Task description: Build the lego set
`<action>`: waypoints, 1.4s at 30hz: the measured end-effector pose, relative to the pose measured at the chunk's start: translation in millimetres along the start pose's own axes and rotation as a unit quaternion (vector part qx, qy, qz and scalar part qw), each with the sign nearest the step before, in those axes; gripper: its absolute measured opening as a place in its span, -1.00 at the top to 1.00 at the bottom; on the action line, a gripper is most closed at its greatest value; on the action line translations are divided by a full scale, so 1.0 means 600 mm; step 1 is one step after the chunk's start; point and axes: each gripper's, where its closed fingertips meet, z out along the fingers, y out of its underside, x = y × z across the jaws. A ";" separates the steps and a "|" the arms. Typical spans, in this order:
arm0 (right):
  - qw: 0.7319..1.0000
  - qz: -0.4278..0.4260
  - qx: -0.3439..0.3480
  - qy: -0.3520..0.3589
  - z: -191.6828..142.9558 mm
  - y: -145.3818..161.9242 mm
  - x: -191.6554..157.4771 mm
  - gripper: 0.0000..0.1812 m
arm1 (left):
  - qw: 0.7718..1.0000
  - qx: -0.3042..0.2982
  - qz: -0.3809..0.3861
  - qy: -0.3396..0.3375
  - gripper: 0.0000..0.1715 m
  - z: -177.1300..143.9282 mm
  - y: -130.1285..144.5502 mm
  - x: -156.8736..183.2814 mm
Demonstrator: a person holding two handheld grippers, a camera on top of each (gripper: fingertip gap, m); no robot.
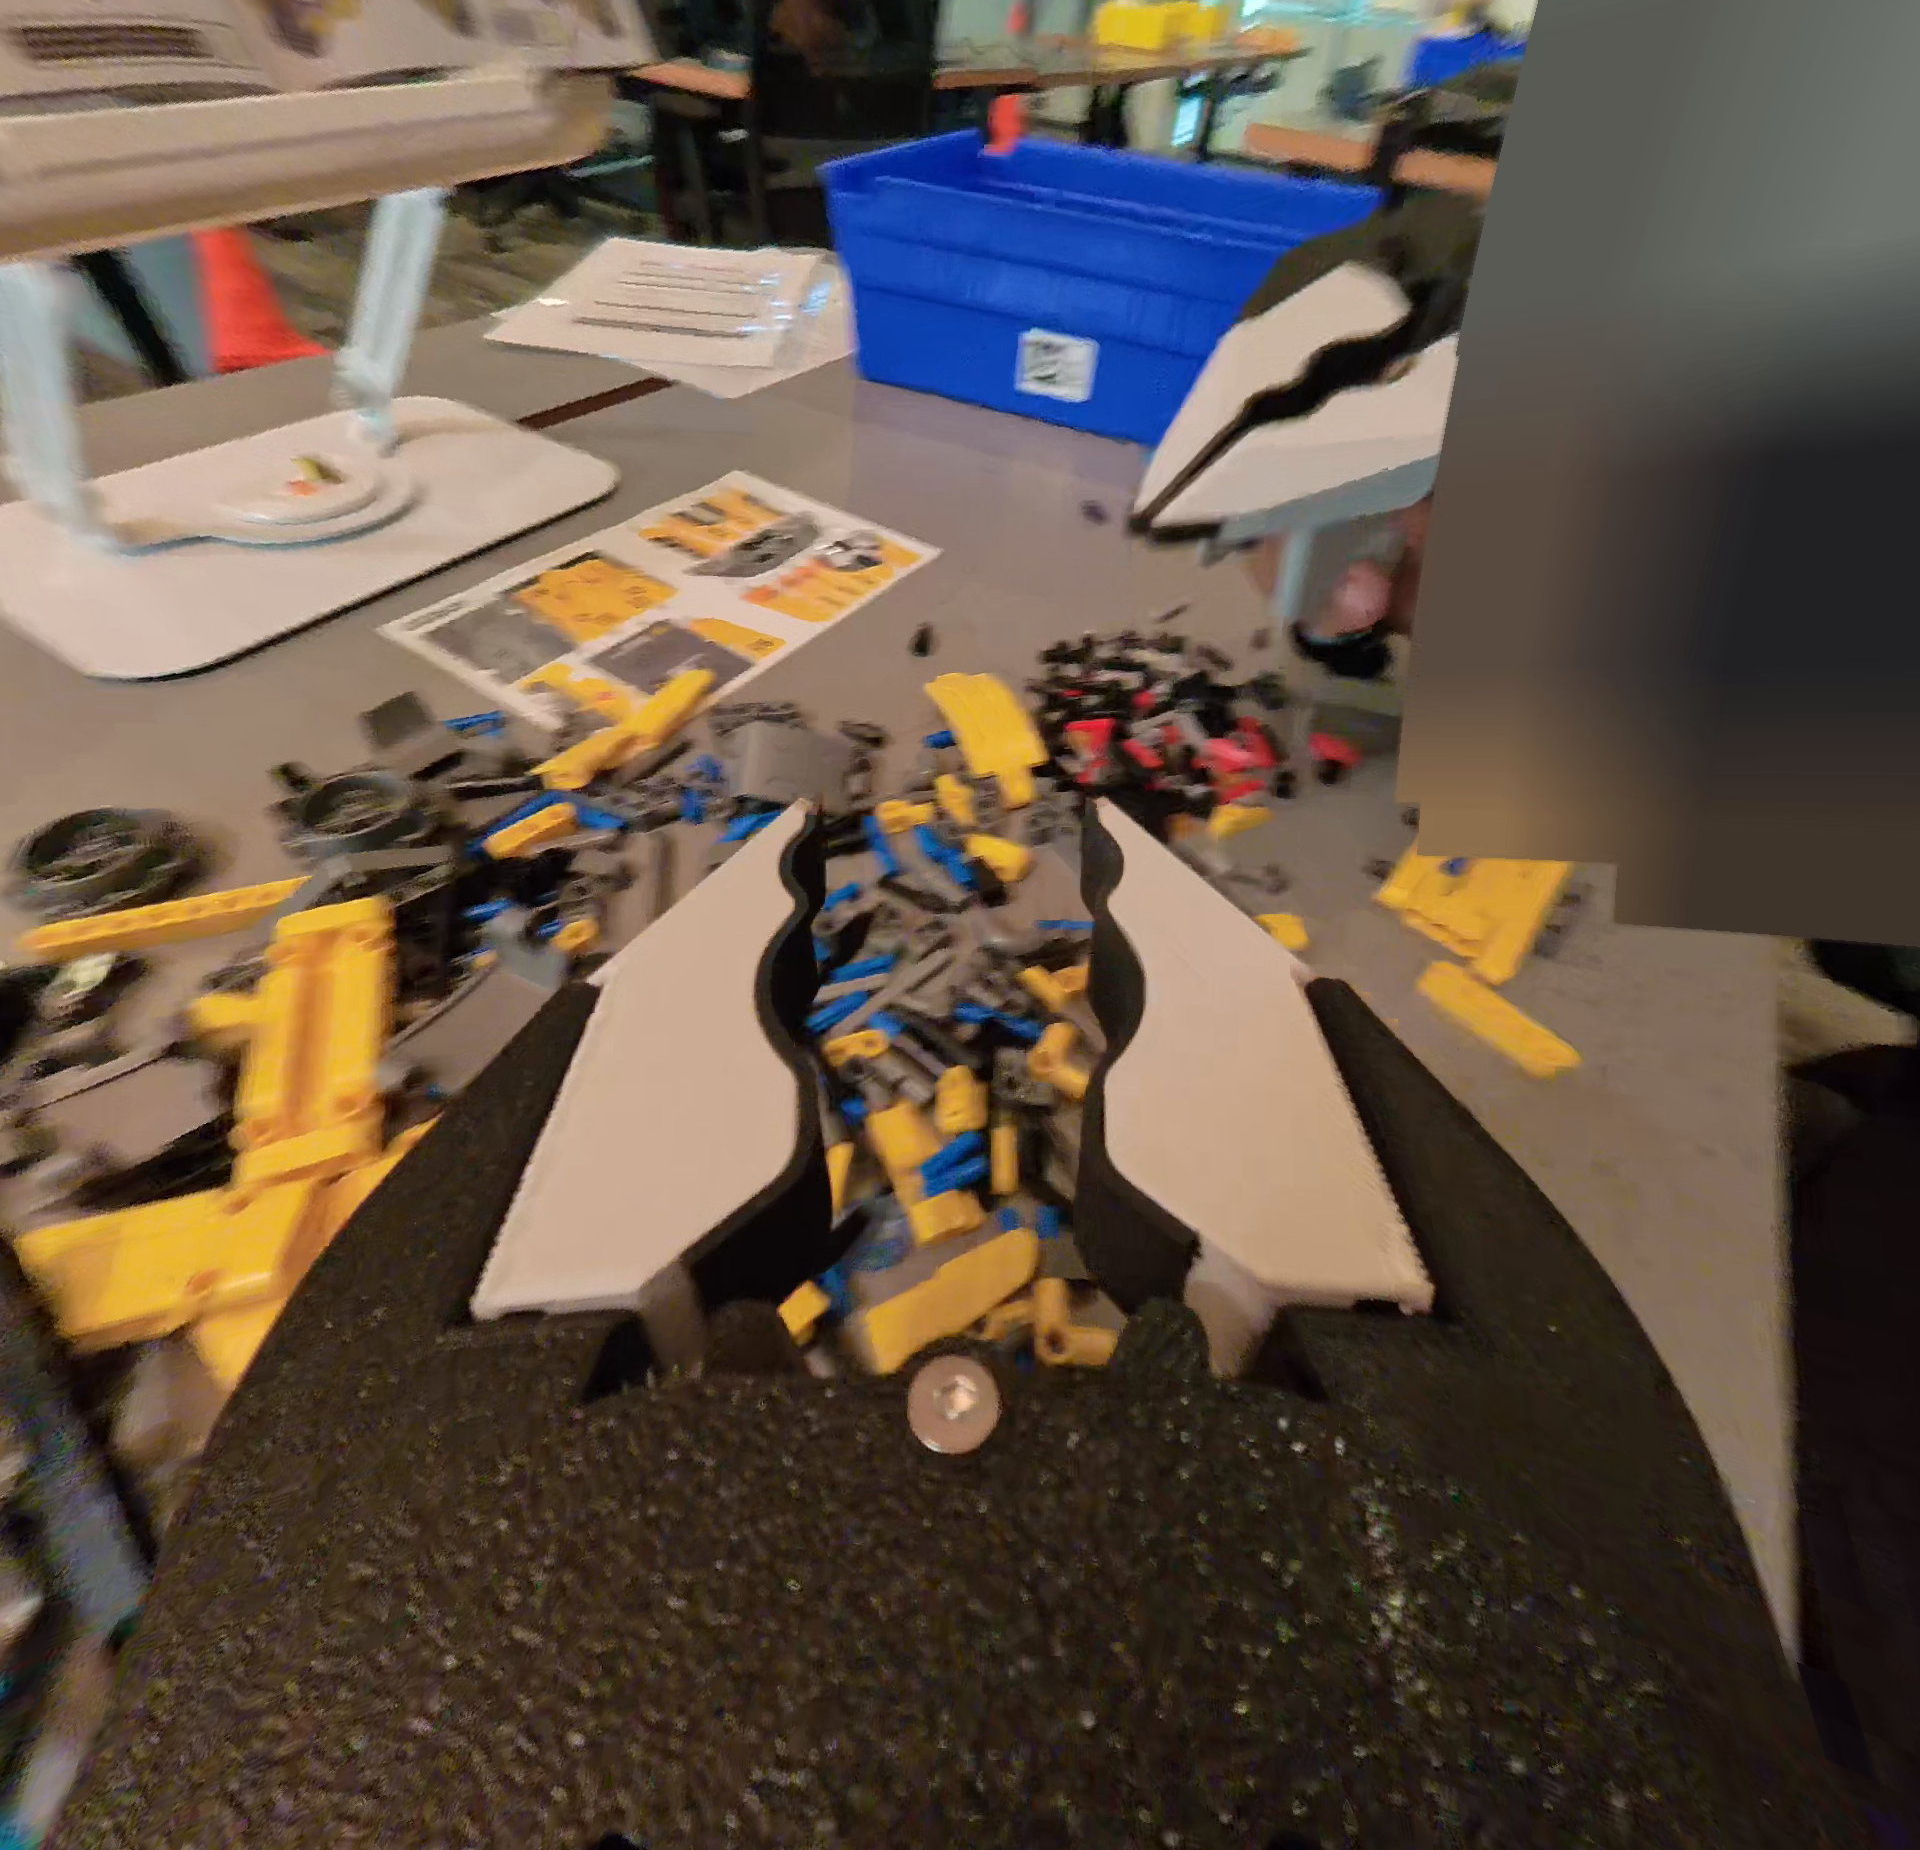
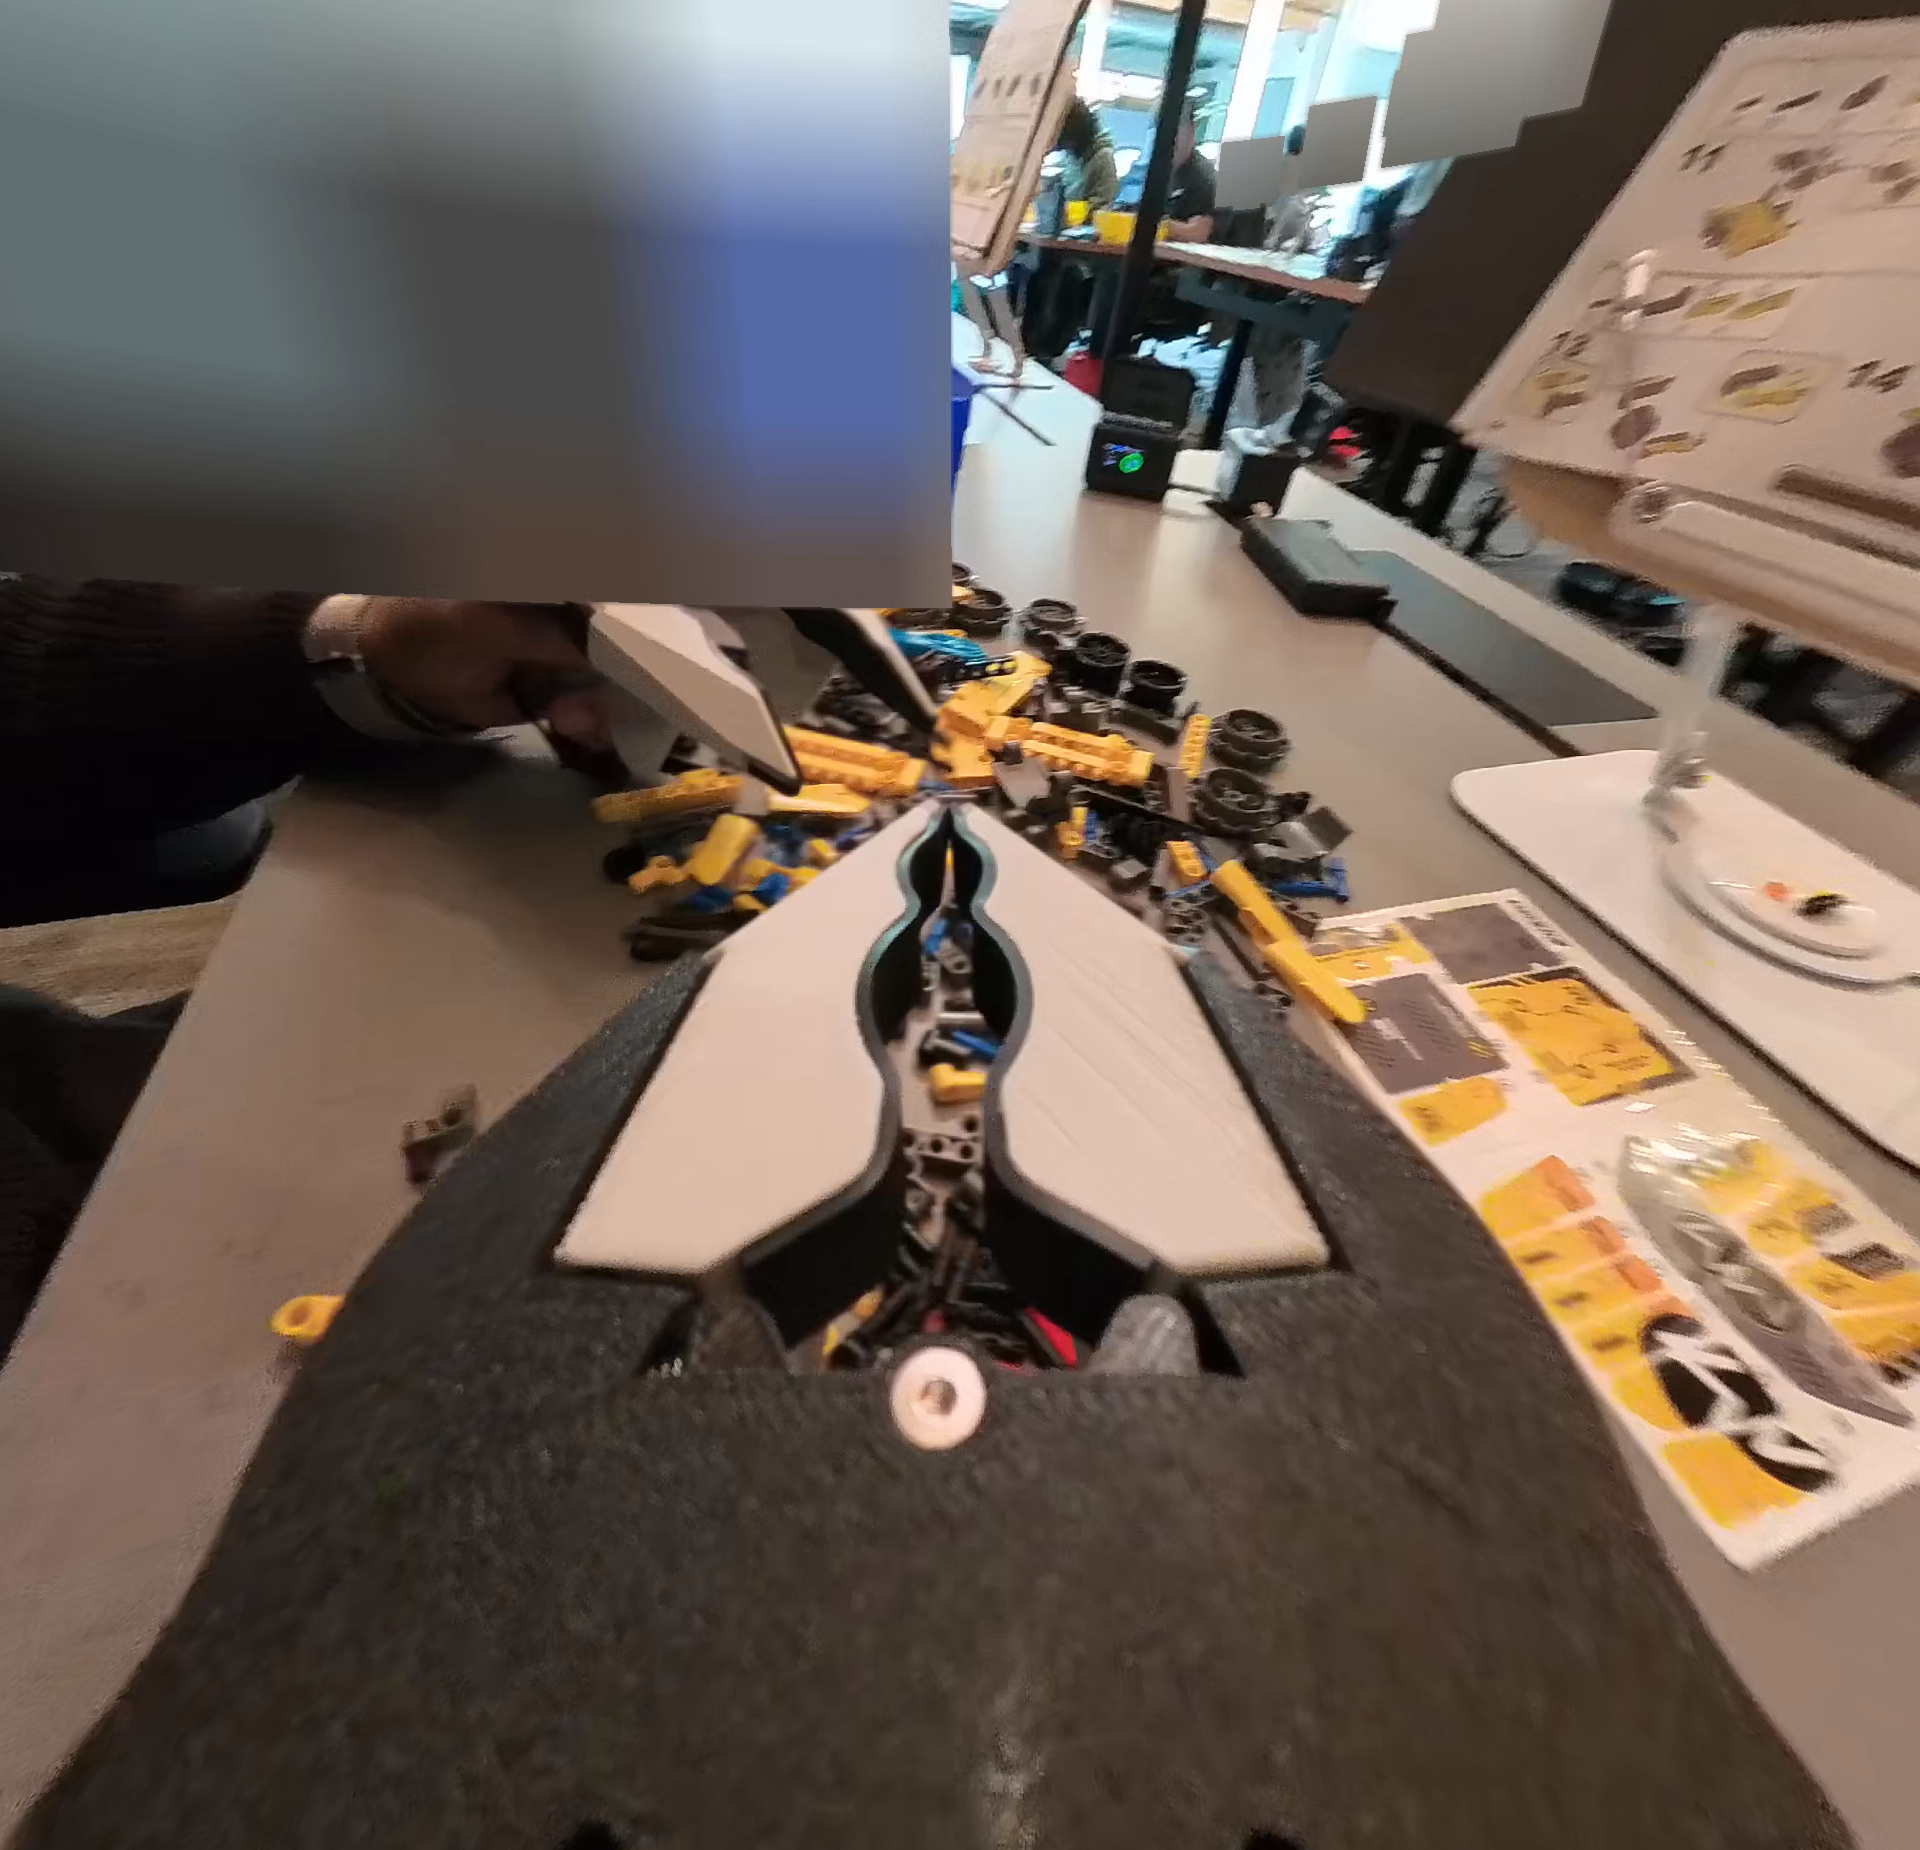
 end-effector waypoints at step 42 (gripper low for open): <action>0.992 0.070 -0.012 0.101 -0.036 0.016 0.090 0.87 | 0.998 0.002 0.005 -0.060 0.97 -0.015 0.000 -0.036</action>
